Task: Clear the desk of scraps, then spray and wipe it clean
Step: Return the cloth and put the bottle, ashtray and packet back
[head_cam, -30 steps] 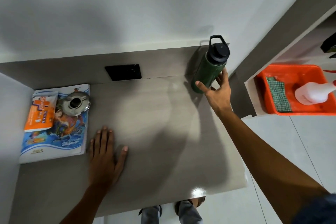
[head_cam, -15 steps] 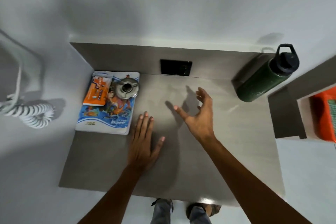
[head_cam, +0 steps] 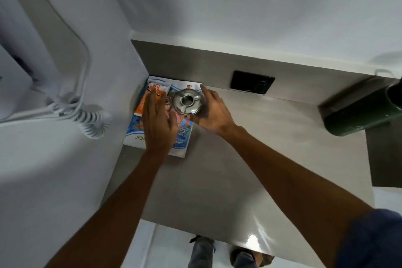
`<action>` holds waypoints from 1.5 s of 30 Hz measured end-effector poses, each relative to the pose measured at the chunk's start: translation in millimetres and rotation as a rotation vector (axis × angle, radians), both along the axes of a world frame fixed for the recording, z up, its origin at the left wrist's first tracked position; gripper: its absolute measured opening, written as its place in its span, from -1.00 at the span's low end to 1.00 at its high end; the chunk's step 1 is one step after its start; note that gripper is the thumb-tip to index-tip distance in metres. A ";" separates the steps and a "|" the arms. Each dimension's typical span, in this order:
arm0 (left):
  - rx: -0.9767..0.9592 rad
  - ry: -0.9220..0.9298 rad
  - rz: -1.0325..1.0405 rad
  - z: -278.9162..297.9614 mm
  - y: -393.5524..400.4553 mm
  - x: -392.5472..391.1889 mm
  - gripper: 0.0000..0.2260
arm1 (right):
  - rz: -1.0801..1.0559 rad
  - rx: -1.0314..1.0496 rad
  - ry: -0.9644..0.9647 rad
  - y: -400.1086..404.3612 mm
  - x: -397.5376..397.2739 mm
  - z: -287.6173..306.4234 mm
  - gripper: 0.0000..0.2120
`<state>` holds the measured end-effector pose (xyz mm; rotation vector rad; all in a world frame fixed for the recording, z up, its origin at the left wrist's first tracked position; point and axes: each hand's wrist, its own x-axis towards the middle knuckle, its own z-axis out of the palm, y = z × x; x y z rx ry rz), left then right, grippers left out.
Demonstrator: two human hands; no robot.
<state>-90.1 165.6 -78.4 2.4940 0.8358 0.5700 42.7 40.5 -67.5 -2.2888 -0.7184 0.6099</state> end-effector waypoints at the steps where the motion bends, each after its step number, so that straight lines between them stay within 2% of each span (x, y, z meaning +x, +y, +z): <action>1: 0.012 0.044 0.005 2.7 13.1 5.5 -0.48 | 0.032 -0.033 -0.013 8.3 2.7 -0.8 0.14; 8: -0.050 0.419 0.016 -2.1 64.2 32.4 -0.39 | 0.217 -0.226 -0.110 52.6 8.8 -11.0 0.21; 11: -0.038 0.544 0.005 -7.7 70.4 35.4 -0.37 | 0.219 -0.268 -0.141 60.3 6.8 -15.8 0.13; 14: 0.005 0.576 0.024 -9.6 75.0 36.9 -0.40 | 0.194 -0.269 -0.183 62.6 5.9 -18.7 0.04; 19: -0.006 0.470 0.114 -9.6 71.3 34.2 -0.43 | 0.120 -0.236 -0.184 52.6 8.4 -17.2 -0.01; 24: -0.072 0.321 0.184 -13.4 52.7 25.4 -0.32 | -0.025 -0.181 -0.131 10.6 13.5 -13.0 -0.07; 32: -0.202 0.371 0.266 -15.6 40.0 27.0 -0.31 | -0.168 -0.215 -0.157 -102.2 22.0 -9.3 -0.04; 34: -0.266 0.313 0.296 -11.0 33.3 29.1 -0.31 | -0.214 -0.228 -0.160 -128.5 25.2 -8.5 -0.05; 38: -0.244 0.175 0.199 -5.1 -6.2 42.0 -0.46 | -0.292 -0.250 -0.155 -171.6 34.1 -5.0 -0.05; 41: -0.173 0.227 0.148 -3.0 -48.4 63.2 -0.43 | -0.334 -0.279 -0.139 -191.6 41.9 -3.4 -0.03; 45: -0.239 0.216 0.057 -2.2 -98.6 90.5 -0.41 | -0.389 -0.299 -0.118 -205.7 54.7 -5.2 -0.04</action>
